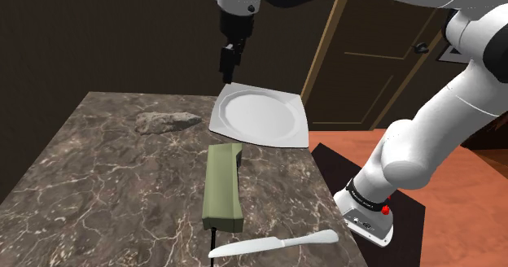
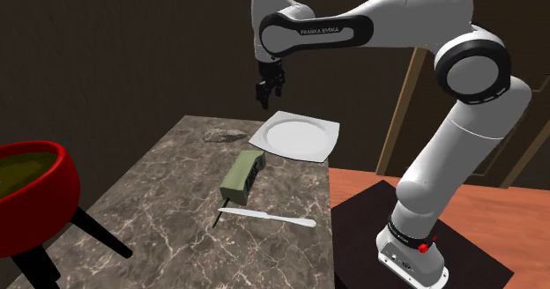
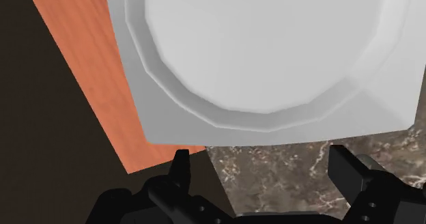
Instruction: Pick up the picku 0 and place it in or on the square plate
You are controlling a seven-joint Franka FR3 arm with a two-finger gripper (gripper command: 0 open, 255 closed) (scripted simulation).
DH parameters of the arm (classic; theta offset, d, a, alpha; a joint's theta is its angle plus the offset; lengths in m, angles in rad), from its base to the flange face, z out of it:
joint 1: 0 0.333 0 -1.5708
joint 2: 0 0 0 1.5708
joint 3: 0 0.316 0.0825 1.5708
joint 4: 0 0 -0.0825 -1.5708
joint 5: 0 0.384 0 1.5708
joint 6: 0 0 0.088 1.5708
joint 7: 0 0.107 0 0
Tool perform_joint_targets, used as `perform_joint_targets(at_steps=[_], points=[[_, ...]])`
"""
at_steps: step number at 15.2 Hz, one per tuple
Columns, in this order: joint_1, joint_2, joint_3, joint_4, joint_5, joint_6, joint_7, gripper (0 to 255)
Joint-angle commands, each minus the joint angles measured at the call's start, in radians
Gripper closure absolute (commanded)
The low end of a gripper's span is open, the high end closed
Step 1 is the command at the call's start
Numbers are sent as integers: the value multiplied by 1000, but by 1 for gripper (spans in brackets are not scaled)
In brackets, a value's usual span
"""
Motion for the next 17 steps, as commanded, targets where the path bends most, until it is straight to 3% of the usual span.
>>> perform_joint_targets(at_steps=[1, 7, 13, 17], points=[[18, 80, 29, 71, -28, -13, 6, 0], [100, 301, 98, 268, -123, -65, 24, 0], [225, 534, 136, 505, -227, -150, 23, 0], [219, 531, 135, 459, -227, -108, 24, 0]])
